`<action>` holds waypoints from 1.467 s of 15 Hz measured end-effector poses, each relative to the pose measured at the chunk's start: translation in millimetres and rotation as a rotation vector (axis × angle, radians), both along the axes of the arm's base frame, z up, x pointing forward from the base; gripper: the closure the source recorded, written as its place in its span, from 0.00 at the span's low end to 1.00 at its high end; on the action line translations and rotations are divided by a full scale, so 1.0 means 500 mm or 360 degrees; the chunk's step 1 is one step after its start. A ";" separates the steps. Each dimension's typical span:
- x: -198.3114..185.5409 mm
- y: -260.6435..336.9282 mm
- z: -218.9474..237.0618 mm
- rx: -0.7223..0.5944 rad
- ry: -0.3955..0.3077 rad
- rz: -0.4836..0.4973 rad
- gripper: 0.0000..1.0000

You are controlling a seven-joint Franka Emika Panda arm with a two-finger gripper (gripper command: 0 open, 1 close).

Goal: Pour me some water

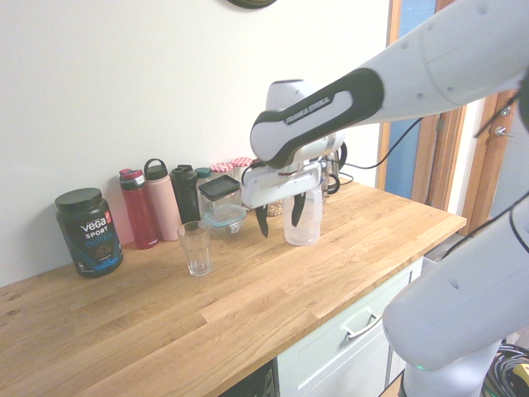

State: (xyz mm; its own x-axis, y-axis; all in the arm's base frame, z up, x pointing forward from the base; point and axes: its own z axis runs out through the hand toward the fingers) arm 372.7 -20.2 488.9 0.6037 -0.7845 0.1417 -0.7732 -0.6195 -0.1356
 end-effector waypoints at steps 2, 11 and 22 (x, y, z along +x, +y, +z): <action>-0.052 -0.056 0.048 -0.0025 -0.0067 -0.0088 0.00; -0.107 -0.208 -0.004 -0.0121 -0.0381 -0.0219 0.00; 0.012 -0.240 -0.090 -0.0175 -0.0419 -0.0208 1.00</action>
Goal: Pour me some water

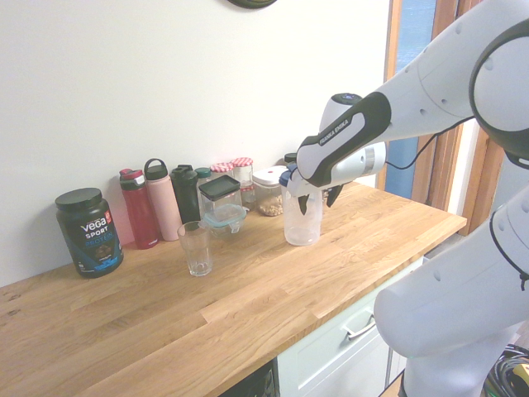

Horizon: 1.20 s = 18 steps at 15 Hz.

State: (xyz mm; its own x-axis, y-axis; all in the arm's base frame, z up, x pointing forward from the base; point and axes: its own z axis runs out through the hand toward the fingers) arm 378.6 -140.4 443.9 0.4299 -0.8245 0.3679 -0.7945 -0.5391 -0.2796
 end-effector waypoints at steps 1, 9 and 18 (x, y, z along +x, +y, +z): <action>0.005 0.000 -0.001 -0.0002 0.0001 0.0001 1.00; 0.014 -0.003 -0.007 -0.0003 0.0004 -0.0004 1.00; 0.018 -0.001 0.003 -0.0007 0.0007 0.0001 1.00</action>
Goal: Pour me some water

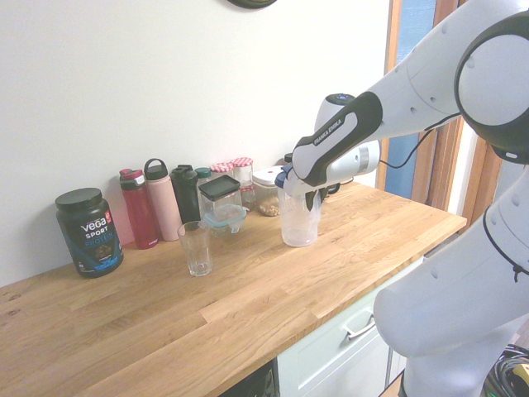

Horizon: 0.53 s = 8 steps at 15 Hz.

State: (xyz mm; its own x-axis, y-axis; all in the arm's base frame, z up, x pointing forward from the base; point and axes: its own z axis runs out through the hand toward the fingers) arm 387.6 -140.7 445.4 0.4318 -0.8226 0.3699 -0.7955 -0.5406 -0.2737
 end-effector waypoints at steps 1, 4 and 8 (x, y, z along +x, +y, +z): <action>-0.003 -0.001 0.004 0.0003 0.0008 -0.0001 1.00; -0.047 0.004 0.068 0.0017 0.0104 0.0059 1.00; -0.133 0.064 0.194 -0.0010 0.0290 0.0398 1.00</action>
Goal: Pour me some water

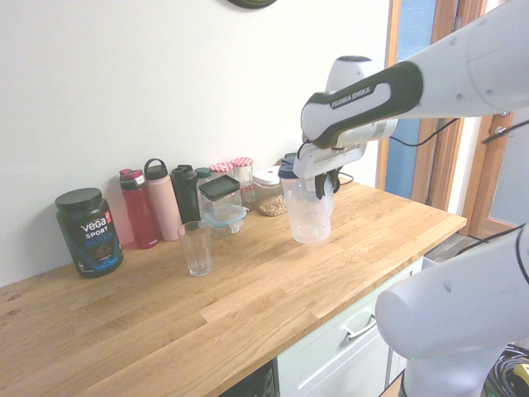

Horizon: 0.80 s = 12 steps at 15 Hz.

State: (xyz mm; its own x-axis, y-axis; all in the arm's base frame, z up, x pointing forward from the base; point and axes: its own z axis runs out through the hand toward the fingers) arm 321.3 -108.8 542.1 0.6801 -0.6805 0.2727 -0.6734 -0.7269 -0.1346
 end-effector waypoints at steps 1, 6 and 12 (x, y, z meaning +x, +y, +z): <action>-0.003 0.021 0.020 -0.0021 0.0043 0.0085 1.00; 0.090 0.153 0.055 -0.0151 0.0247 0.0490 1.00; 0.262 0.313 0.031 -0.0514 0.0568 0.0861 1.00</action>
